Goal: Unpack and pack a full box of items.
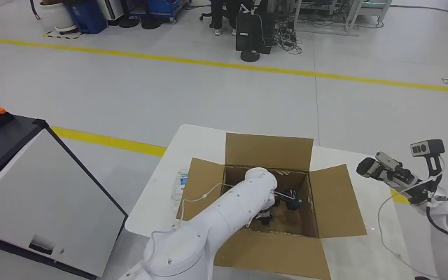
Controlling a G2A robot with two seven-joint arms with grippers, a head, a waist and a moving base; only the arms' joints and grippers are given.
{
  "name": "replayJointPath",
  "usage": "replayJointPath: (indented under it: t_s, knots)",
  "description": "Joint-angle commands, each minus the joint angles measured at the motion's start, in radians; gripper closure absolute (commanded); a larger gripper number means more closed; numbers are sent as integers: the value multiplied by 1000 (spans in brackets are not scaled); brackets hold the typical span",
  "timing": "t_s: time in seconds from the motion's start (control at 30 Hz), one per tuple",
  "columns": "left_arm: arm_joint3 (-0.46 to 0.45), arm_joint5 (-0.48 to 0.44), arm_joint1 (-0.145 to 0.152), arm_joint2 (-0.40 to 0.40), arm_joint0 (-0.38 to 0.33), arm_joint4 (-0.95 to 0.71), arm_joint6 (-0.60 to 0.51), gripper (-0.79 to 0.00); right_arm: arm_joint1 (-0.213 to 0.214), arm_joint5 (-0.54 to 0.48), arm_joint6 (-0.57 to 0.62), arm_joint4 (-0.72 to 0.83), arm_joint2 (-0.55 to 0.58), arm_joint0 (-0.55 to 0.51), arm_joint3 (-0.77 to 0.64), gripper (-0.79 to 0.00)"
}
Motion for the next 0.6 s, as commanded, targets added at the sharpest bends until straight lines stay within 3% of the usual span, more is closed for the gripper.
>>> replayJointPath:
  t_s: [0.0, 0.13, 0.2, 0.23, 0.57]
  knots:
    - [1, -3, -1, -4, 4, 1, -18, -379, 0, 0, 0, 0, 0, 0, 0, -785]
    - [0, -1, -1, -11, 9, 4, -36, -342, 0, 0, 0, 0, 0, 0, 0, -785]
    - [-1, 0, -1, -15, 9, 6, -40, -206, 0, 0, 0, 0, 0, 0, 0, -785]
    - [-1, 1, -1, -17, 9, 9, -43, -15, 0, 0, 0, 0, 0, 0, 0, -785]
    - [-8, 33, -2, -28, -5, 47, -42, 0, 0, 0, 0, 0, 0, 0, 0, -785]
